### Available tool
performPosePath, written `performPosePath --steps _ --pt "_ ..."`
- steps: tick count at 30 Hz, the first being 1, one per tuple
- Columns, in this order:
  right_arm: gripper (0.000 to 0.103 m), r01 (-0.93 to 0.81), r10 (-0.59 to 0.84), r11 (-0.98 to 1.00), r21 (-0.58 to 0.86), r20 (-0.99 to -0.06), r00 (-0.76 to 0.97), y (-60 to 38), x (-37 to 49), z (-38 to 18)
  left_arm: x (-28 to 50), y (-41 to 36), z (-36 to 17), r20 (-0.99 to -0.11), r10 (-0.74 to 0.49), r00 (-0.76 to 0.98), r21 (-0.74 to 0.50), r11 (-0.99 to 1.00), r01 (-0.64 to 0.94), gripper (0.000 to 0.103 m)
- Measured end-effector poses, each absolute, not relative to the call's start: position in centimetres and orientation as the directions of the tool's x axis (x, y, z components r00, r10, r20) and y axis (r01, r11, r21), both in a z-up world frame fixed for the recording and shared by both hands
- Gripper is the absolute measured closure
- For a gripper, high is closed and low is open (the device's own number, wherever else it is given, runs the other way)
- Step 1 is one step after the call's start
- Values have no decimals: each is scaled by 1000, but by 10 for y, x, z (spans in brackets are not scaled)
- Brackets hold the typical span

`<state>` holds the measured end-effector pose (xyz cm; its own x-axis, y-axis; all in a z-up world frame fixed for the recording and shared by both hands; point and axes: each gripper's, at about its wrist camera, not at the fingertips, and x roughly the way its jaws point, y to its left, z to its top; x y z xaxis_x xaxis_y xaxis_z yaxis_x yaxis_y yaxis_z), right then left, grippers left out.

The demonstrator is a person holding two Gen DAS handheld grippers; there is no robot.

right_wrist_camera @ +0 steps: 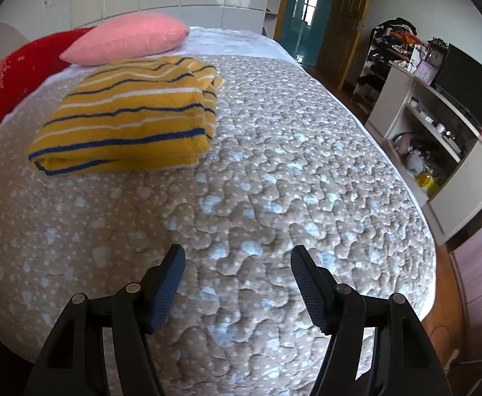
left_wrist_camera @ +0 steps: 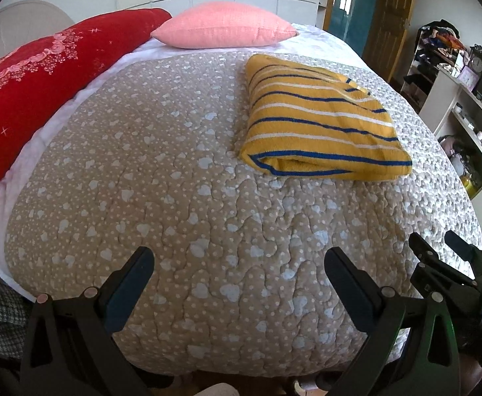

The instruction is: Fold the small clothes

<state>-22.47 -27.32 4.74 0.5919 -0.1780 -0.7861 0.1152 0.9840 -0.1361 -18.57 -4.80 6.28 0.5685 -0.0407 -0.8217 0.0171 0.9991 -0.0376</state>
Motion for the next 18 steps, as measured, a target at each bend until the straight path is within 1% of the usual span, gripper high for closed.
performPosePath --steps 18 --pt "30 115 -191 982 -152 -798 572 -275 -224 41 -188 -55 63 -826 -36 563 -22 999 31 0"
